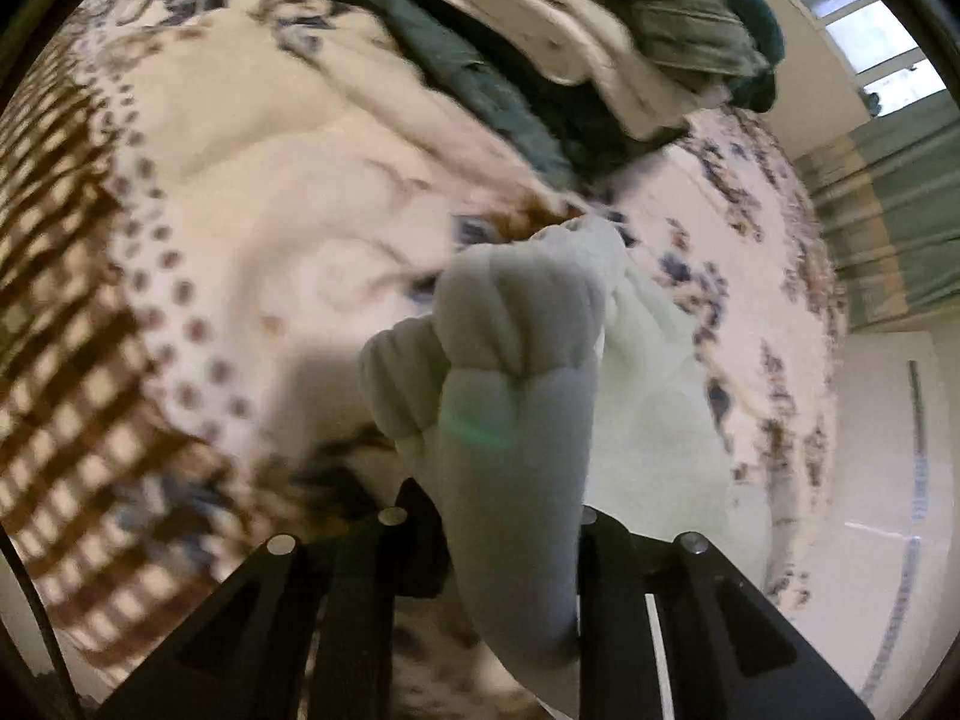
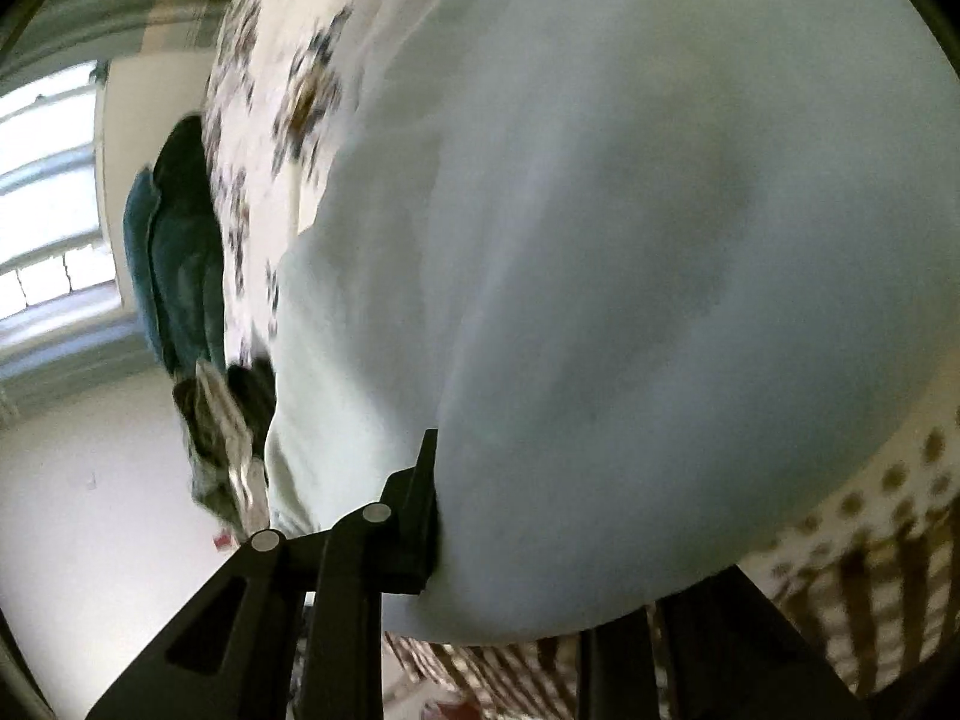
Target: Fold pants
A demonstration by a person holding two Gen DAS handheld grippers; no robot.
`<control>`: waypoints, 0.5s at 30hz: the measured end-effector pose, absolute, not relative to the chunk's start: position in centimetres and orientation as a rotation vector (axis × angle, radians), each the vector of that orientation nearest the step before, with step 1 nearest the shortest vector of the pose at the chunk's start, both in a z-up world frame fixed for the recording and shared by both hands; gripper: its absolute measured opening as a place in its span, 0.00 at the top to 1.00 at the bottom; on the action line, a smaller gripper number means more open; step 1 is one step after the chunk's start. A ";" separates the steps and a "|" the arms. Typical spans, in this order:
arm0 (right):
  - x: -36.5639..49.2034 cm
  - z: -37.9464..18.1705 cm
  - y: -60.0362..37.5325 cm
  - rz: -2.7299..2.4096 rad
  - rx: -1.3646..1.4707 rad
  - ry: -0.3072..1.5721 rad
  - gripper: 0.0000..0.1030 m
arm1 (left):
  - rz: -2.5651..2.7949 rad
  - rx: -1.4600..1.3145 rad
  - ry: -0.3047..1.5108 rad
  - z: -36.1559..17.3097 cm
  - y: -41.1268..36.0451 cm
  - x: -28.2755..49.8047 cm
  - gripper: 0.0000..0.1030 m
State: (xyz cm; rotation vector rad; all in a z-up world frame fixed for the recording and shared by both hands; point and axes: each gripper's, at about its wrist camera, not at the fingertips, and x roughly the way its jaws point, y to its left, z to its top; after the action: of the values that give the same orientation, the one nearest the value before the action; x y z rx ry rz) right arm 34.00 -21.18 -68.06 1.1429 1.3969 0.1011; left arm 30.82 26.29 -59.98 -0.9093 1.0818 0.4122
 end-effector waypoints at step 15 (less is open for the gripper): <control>34.4 -66.7 -17.8 0.175 0.608 1.681 0.08 | 0.386 -0.523 1.280 -57.1 23.2 28.1 0.02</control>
State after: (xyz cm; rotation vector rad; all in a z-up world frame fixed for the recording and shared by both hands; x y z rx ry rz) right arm 34.35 -17.79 -66.65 0.6083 1.6814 0.1746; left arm 28.15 23.18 -57.10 -0.5230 1.2797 0.3861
